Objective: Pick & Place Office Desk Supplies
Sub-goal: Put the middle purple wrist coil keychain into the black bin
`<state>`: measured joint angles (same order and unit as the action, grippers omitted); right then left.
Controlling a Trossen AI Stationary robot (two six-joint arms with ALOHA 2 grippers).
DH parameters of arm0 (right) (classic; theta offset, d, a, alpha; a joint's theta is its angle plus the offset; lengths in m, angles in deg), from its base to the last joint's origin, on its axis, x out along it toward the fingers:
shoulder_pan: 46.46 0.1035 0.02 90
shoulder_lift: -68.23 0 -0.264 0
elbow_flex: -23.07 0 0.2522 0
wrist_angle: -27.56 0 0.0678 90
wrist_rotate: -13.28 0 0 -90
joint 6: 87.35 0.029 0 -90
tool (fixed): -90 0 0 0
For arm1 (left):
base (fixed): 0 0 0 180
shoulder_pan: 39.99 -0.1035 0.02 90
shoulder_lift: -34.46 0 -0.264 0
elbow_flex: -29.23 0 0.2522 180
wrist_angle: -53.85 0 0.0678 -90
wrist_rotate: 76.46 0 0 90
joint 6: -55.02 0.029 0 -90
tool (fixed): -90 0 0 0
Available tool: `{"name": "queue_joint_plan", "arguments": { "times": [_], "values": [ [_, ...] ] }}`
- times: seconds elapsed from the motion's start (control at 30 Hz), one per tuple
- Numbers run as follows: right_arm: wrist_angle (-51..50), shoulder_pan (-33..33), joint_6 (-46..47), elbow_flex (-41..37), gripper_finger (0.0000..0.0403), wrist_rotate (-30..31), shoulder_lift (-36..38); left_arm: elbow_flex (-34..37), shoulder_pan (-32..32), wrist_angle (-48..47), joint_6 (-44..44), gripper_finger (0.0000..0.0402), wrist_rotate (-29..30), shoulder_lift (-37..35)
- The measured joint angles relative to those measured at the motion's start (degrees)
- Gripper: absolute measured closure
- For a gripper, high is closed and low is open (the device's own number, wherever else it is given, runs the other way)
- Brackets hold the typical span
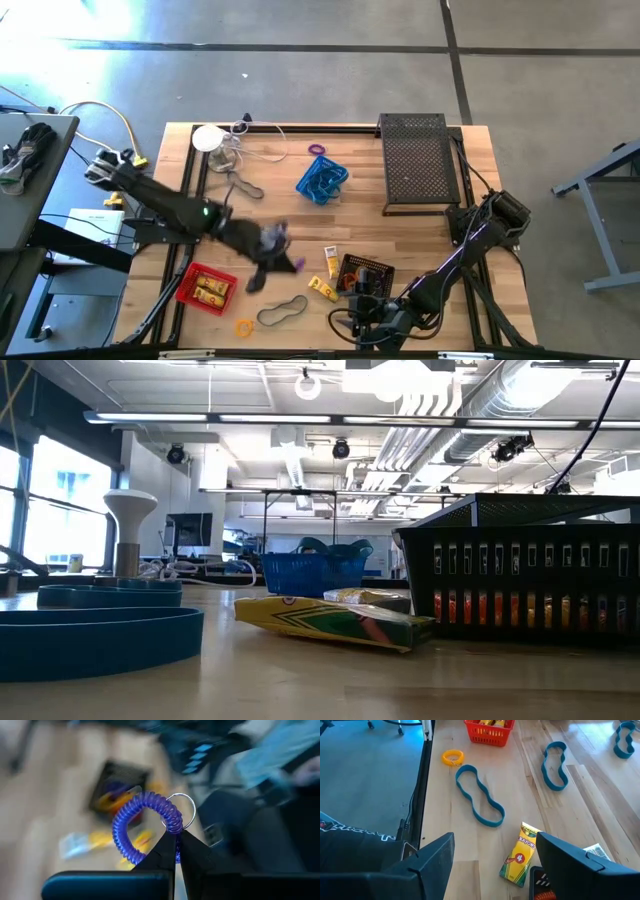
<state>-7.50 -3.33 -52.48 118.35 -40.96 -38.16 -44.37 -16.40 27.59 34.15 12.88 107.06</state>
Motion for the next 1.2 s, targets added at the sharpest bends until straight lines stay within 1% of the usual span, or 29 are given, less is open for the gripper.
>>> {"name": "queue_joint_plan", "arguments": {
  "times": [0.13, 0.2, 0.33, 0.5, 0.6, 0.67, 1.0, 1.13, 1.2],
  "values": [
    [1.35, -0.12, -0.81, 0.00, 0.0133, 0.46, 0.00, 0.62, 7.06, 17.01, 3.24, 0.0399, -0.07, 4.64],
    [2.14, -0.60, -1.98, 0.00, 0.0133, 0.90, 0.00, 0.62, 9.17, 23.57, 4.85, 0.0399, -1.59, 7.36],
    [4.27, -2.44, -3.73, 0.00, 0.0133, 1.13, 0.02, 0.64, 10.32, 30.07, 7.21, 0.0399, -5.18, 11.69],
    [10.52, -5.84, -8.53, 0.00, 0.0133, -5.02, 0.02, 0.64, 9.15, 30.30, 7.60, 0.0398, -6.38, 13.97],
    [14.65, -7.15, -12.53, 0.00, 0.0133, -8.54, 0.04, 0.64, 7.88, 31.11, 7.72, 0.0398, -11.80, 14.71],
    [16.94, -7.91, -14.53, 0.00, 0.0133, -9.57, 0.04, 0.64, 7.13, 31.09, 7.98, 0.0397, -13.89, 14.82],
    [24.44, -9.58, -21.62, 0.00, 0.0133, -21.31, 0.04, 0.64, 6.45, 28.52, 8.78, 0.0397, -15.07, 14.84],
    [25.90, -9.50, -23.14, 0.00, 0.0133, -23.44, 0.04, 0.64, 6.47, 28.07, 9.51, 0.0396, -14.85, 14.84],
    [25.90, -9.49, -23.14, 0.00, 0.0141, -24.52, 0.04, 0.64, 6.45, 28.09, 9.57, 0.0396, -14.05, 14.84]
  ]
}}
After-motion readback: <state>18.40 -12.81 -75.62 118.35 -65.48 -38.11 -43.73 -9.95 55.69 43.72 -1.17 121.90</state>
